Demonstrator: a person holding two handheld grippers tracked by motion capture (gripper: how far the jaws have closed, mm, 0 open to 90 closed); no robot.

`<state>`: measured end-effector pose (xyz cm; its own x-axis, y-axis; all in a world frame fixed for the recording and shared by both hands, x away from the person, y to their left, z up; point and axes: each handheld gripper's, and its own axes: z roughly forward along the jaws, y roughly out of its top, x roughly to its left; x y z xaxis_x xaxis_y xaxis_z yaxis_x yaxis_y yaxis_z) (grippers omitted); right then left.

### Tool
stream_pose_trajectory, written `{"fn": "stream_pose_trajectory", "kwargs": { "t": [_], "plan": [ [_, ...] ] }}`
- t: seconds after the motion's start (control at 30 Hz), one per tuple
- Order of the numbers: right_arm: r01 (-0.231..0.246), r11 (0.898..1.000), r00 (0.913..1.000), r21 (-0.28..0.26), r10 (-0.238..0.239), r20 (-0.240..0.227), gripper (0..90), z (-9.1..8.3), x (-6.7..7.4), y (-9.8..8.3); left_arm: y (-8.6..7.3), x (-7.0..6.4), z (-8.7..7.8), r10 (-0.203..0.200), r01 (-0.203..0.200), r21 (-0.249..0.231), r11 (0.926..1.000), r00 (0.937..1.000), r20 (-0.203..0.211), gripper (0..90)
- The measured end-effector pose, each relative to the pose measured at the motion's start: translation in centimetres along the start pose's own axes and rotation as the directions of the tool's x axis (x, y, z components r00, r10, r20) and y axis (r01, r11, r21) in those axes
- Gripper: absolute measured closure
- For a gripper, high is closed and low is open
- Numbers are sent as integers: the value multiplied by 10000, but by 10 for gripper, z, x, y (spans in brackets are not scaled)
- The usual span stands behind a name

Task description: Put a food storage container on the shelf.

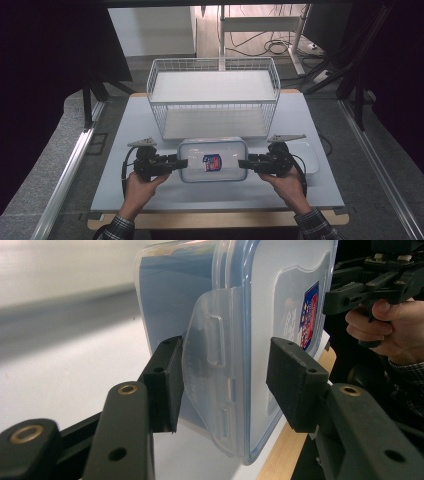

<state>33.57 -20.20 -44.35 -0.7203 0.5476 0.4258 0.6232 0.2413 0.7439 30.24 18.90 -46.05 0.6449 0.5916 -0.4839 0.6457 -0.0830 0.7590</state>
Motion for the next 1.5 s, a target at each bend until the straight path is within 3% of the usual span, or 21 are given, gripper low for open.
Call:
{"fn": "stream_pose_trajectory", "kwargs": {
  "t": [0.4, 0.9, 1.23, 1.5],
  "plan": [
    [672, 9959, 9977, -602, -665, 137, 521, -18, 16, 39, 45, -16, -21, 771, -778, -391, 9962, 9968, -196, 500],
    [999, 9897, 9949, -1024, -981, 222, 521, -36, 22, 88, 95, -25, -34, 1078, -1098, -720, 9913, 9937, -306, 500],
    [1187, 9842, 9925, -1313, -1138, 439, 521, -41, 26, 124, 130, -18, -41, 1123, -1132, -975, 9888, 9936, -145, 499],
    [1025, 9844, 9945, -1428, -981, 375, 521, -38, 17, 147, 156, -8, -41, 1013, -1027, -972, 9900, 9947, -189, 497]
  ]
}}
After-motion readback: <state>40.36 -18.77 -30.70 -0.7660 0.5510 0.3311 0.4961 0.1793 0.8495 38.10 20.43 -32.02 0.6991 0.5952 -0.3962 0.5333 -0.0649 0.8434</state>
